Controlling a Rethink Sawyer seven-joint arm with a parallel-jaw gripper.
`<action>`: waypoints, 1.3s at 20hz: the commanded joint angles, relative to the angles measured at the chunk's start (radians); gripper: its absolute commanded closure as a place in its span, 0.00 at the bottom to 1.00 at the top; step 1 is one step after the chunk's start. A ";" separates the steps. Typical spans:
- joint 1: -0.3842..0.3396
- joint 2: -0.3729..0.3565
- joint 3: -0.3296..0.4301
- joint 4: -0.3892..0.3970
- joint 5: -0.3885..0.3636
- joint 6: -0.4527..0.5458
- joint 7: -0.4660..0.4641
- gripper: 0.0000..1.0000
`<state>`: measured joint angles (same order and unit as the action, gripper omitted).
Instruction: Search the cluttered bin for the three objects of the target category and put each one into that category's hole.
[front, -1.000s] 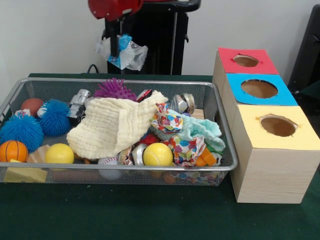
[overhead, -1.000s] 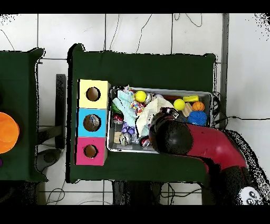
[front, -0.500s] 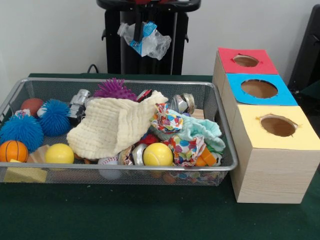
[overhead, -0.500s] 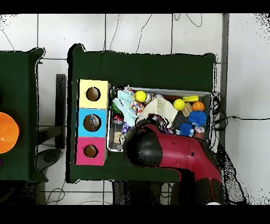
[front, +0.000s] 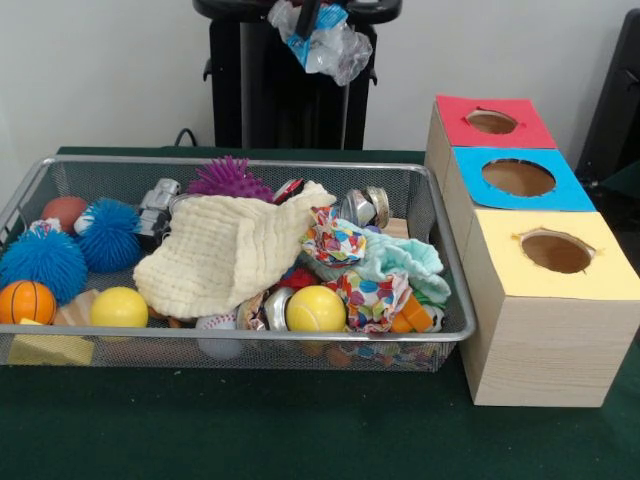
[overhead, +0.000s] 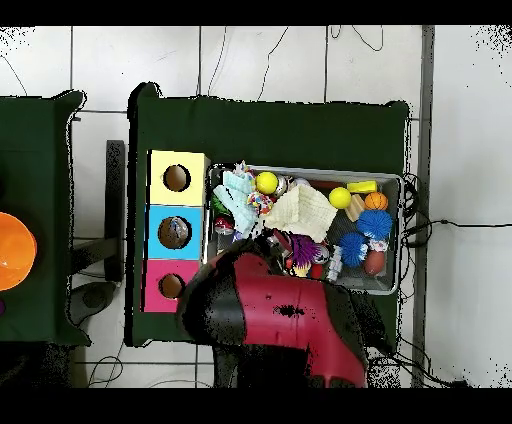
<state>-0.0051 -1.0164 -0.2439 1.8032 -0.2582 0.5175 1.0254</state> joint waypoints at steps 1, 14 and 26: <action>0.149 0.111 -0.247 -0.175 -0.070 -0.021 0.491 1.00; 0.351 0.302 -0.381 -0.367 -0.033 0.209 0.623 1.00; 0.429 0.379 -0.384 -0.389 0.071 0.275 0.739 1.00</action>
<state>0.4142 -0.7140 -0.6427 1.4429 -0.2449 0.6563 1.4414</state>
